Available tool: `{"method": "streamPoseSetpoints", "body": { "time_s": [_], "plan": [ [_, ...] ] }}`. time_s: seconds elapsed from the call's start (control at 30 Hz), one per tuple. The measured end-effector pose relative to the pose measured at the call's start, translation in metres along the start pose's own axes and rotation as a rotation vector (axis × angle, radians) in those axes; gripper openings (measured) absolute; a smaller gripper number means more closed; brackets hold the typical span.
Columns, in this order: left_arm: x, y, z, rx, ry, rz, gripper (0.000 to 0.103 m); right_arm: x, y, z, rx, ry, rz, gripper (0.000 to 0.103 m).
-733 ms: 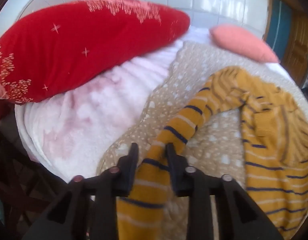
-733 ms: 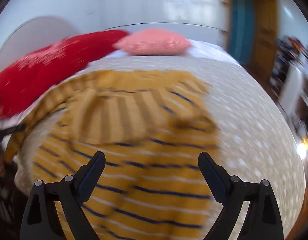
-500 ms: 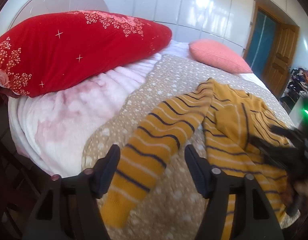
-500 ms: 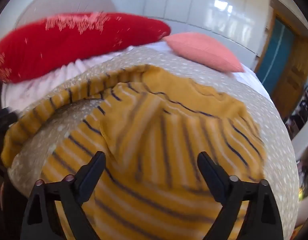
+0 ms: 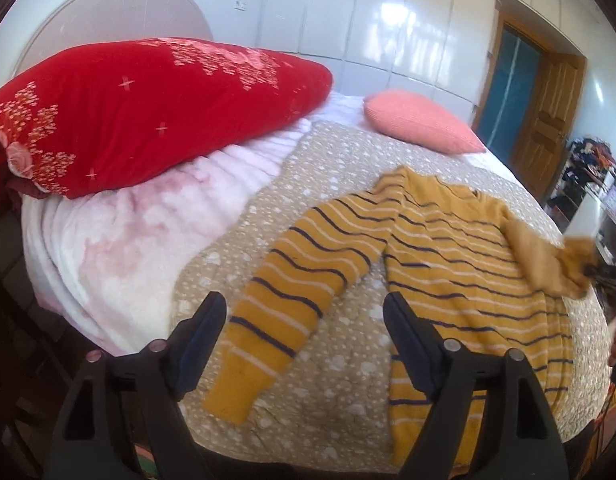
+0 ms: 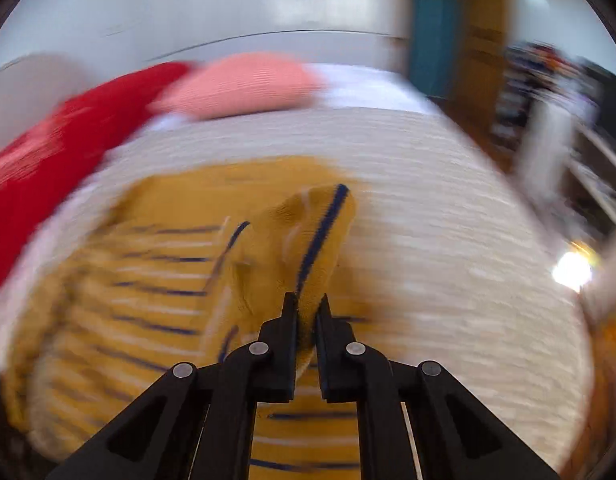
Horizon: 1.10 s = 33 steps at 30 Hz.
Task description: Fold small clothes
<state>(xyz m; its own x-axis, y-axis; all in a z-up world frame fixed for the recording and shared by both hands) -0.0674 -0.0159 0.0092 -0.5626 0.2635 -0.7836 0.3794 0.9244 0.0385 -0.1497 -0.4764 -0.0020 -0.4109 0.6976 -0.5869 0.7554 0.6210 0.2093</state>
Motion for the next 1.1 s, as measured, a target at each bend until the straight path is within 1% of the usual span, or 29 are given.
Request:
{"method": "streamPoseSetpoints", "body": {
  "time_s": [0.03,0.07,0.13,0.17,0.2,0.23,0.27,0.3,0.37,0.4,0.43,0.5,0.53,0.57,0.6,0.63,0.67,0.7,0.73,0.77,0.8,0.83,0.87,0.9,0.93,0.97,1.0,1.03,1.1],
  "plan": [
    [0.002,-0.005,0.004,0.005,0.015,0.013,0.081,-0.002,-0.029,0.005,0.078,-0.014,0.029,0.009],
    [0.002,-0.012,0.007,0.022,0.026,0.019,0.081,-0.006,-0.062,0.007,0.173,-0.014,0.075,0.013],
    [0.004,-0.029,0.014,0.064,0.042,0.037,0.081,-0.007,-0.093,0.004,0.225,-0.035,0.115,0.014],
    [0.005,-0.038,0.019,0.09,0.051,0.046,0.081,-0.007,-0.101,0.001,0.214,-0.047,0.129,0.018],
    [0.008,-0.048,0.026,0.113,0.072,0.054,0.082,-0.007,-0.103,-0.001,0.177,-0.054,0.137,0.028],
    [0.01,-0.054,0.031,0.139,0.107,0.043,0.082,0.002,-0.097,-0.009,0.161,-0.054,0.137,0.033],
    [0.014,-0.063,0.037,0.157,0.117,0.057,0.082,0.004,-0.083,-0.01,0.084,-0.04,0.135,0.04],
    [0.018,-0.072,0.043,0.179,0.131,0.07,0.082,0.007,-0.091,-0.01,0.016,-0.045,0.125,0.041],
    [0.031,-0.091,0.059,0.193,0.17,0.118,0.082,0.015,-0.057,-0.007,-0.125,0.003,0.113,0.041],
    [0.038,-0.098,0.067,0.192,0.202,0.145,0.081,0.017,-0.036,-0.002,-0.196,0.032,0.105,0.041],
    [0.044,-0.106,0.072,0.193,0.234,0.157,0.078,0.025,-0.024,0.003,-0.255,0.049,0.092,0.041],
    [0.048,-0.111,0.074,0.15,0.229,0.187,0.072,0.04,0.004,0.009,-0.333,0.076,0.065,0.041],
    [0.047,-0.11,0.071,0.149,0.233,0.187,0.068,0.042,0.023,0.014,-0.359,0.09,0.051,0.041],
    [0.047,-0.111,0.071,0.144,0.229,0.193,0.061,0.04,0.047,0.021,-0.373,0.102,0.037,0.041],
    [0.047,-0.109,0.069,0.144,0.231,0.186,0.054,0.051,0.052,0.022,-0.38,0.101,0.025,0.041],
    [0.045,-0.1,0.062,0.151,0.25,0.165,0.05,0.059,0.069,0.028,-0.389,0.115,0.018,0.041],
    [0.046,-0.094,0.059,0.143,0.258,0.15,0.037,0.057,0.089,0.034,-0.412,0.143,0.027,0.03],
    [0.043,-0.088,0.058,0.136,0.27,0.143,0.033,0.06,0.09,0.038,-0.419,0.155,0.035,0.013],
    [0.041,-0.082,0.05,0.139,0.266,0.126,0.033,0.055,0.097,0.039,-0.412,0.157,0.056,0.013],
    [0.038,-0.072,0.038,0.121,0.239,0.112,0.033,0.056,0.095,0.037,-0.414,0.15,0.07,0.012],
    [0.034,-0.063,0.029,0.093,0.217,0.112,0.033,0.09,0.065,0.036,-0.417,0.131,0.071,0.011],
    [0.032,-0.058,0.021,0.076,0.2,0.113,0.034,0.105,0.023,0.036,-0.401,0.108,0.094,0.011],
    [0.029,-0.053,0.014,0.065,0.19,0.112,0.037,0.111,-0.01,0.032,-0.366,0.073,0.133,0.011],
    [0.027,-0.047,0.005,0.063,0.177,0.106,0.044,0.115,-0.045,0.029,-0.346,0.04,0.165,0.012],
    [0.026,-0.043,-0.001,0.061,0.168,0.1,0.048,0.106,-0.068,0.024,-0.333,0.003,0.246,0.013],
    [0.025,-0.039,-0.005,0.058,0.156,0.094,0.053,0.103,-0.083,0.025,-0.333,-0.009,0.323,0.02],
    [0.023,-0.036,-0.009,0.053,0.146,0.086,0.055,0.097,-0.097,0.025,-0.335,-0.011,0.383,0.038],
    [0.022,-0.034,-0.012,0.053,0.138,0.082,0.055,0.092,-0.116,0.023,-0.356,-0.026,0.481,0.044],
    [0.022,-0.035,-0.013,0.057,0.133,0.078,0.058,0.082,-0.134,0.022,-0.406,-0.03,0.561,0.045]
  ]
}}
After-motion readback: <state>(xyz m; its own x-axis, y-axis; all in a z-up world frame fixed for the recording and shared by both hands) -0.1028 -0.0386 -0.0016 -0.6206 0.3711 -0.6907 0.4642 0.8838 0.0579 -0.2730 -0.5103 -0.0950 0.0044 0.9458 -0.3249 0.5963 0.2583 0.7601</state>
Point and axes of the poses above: each gripper's, at about its wrist camera, not at the fingertips, and z roughly the way its jaws point, y to its left, x to its underside, the point moved 6 cm from there along z, roughly the way its jaws point, and after that the axes turned 15 degrees about z, right-handed, at the moved point
